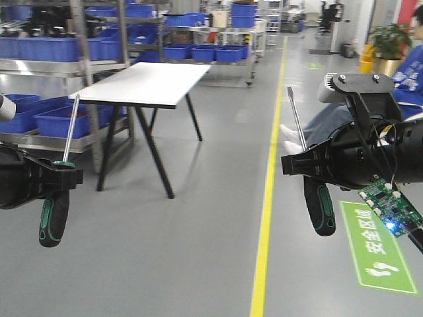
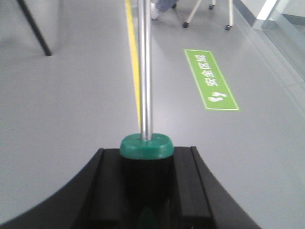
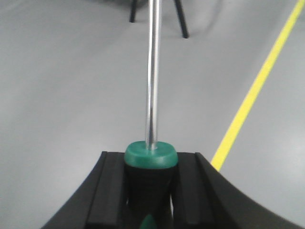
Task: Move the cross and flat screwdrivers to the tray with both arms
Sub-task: 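Hold both screwdrivers while the base turns away from the table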
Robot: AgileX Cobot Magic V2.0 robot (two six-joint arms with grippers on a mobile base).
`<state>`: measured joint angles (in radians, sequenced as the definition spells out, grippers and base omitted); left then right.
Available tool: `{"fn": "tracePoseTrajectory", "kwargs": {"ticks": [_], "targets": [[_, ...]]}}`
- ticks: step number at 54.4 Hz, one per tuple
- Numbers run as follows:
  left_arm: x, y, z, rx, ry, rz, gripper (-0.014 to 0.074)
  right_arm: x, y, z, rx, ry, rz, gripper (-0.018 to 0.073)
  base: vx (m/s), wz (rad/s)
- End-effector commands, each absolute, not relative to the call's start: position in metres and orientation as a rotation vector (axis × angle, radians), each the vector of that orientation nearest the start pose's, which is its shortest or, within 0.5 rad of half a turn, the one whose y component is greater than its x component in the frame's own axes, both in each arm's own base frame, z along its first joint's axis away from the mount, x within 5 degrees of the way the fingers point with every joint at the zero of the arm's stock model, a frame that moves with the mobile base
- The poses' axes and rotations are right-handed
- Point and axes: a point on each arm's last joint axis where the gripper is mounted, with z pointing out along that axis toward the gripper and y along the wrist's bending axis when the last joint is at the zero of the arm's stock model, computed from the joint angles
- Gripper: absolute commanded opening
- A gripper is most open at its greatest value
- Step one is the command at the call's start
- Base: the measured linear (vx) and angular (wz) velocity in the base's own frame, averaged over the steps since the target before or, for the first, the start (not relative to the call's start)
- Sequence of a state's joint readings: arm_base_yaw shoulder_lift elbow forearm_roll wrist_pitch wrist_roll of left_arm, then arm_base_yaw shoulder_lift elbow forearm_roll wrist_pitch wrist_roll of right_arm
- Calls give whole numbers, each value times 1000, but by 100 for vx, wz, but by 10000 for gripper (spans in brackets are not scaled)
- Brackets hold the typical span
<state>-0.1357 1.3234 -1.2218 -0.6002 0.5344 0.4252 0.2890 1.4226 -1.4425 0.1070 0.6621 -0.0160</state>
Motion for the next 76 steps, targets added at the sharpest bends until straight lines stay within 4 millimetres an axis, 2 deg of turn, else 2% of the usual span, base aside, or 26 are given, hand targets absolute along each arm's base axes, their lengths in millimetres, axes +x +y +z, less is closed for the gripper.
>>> {"fn": "tracePoseTrajectory", "kwargs": {"ticks": [1,20,35,76], "targets": [[285,-65,411,170,1912,-459,0,300,95,436,-255,1973,294,-8,26,-47],[285,-65,411,170,1912,-459,0,299,95,435,-257,1984,293,-8,30,-35],[285,-65,411,170,1912,-459,0,299,95,435,-257,1984,293,-8,38,-4],[285,-65,411,170,1913,-459,0,299,95,435,-258,1986,293,-8,48,47]]}}
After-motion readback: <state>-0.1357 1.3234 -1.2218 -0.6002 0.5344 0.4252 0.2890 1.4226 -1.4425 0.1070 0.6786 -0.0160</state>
